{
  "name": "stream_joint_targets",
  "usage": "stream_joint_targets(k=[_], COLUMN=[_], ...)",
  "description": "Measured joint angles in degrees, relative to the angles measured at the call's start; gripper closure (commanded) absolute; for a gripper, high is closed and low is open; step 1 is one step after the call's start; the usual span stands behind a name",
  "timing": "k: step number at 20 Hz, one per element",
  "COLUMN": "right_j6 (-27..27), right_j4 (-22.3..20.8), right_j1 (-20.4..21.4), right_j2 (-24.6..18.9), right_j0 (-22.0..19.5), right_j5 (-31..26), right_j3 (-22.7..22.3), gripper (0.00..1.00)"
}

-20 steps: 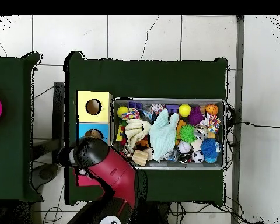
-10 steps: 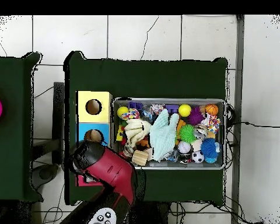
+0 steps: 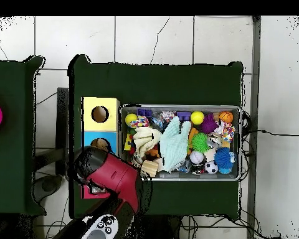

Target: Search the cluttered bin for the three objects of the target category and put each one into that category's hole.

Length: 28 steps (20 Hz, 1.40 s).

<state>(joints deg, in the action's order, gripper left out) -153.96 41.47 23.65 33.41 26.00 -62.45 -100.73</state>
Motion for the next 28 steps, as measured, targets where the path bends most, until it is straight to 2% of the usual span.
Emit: stream_joint_targets(k=[17, 18, 28], right_j6=[-0.62, -0.62, -0.62], right_j4=[3.00, 3.09, 3.09], right_j1=[-2.38, -2.50, -3.64], right_j2=[0.33, 0.45, 1.20], right_j0=[1.63, 1.72, 2.29], right_j5=[2.06, 2.08, 2.01], right_j3=[0.64, 0.67, 0.59], gripper=[1.00, 0.00, 0.00])
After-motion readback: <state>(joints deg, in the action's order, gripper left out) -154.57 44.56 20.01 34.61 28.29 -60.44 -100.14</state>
